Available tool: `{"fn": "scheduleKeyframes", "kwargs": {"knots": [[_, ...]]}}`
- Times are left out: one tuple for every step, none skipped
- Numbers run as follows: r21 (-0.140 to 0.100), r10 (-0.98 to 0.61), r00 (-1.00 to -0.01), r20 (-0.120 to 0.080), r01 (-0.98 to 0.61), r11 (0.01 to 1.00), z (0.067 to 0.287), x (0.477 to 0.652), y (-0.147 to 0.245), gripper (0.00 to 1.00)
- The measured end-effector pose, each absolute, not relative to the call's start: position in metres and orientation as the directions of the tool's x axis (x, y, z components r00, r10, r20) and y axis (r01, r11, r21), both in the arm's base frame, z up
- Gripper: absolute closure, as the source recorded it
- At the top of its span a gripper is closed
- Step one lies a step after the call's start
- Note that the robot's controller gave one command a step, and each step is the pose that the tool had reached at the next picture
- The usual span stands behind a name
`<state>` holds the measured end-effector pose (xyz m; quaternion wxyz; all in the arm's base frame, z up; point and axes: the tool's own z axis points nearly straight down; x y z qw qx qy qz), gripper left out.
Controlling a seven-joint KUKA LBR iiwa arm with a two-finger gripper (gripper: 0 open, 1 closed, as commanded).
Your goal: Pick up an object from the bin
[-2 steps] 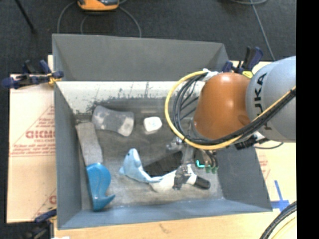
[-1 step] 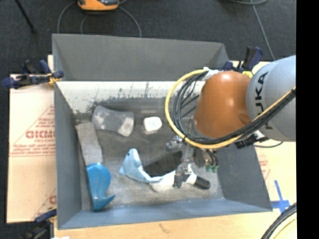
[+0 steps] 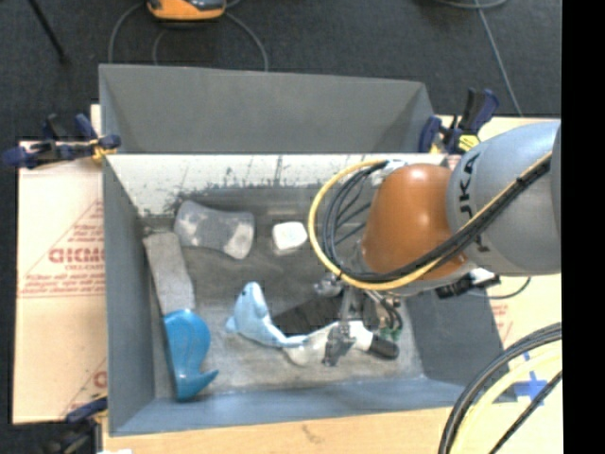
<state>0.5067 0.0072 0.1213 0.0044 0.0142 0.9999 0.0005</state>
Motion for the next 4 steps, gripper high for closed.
{"fn": "scheduleKeyframes", "kwargs": {"knots": [[0.000,0.031,-1.000,-0.006,0.031,1.000,0.085,0.505,0.003,0.00],[0.001,0.125,-0.992,-0.004,0.125,0.992,0.122,0.492,-0.009,0.00],[0.000,0.067,-0.998,-0.016,0.067,0.998,0.072,0.489,0.007,0.00],[0.004,0.169,-0.986,-0.012,0.168,0.986,0.074,0.483,-0.018,1.00]]}}
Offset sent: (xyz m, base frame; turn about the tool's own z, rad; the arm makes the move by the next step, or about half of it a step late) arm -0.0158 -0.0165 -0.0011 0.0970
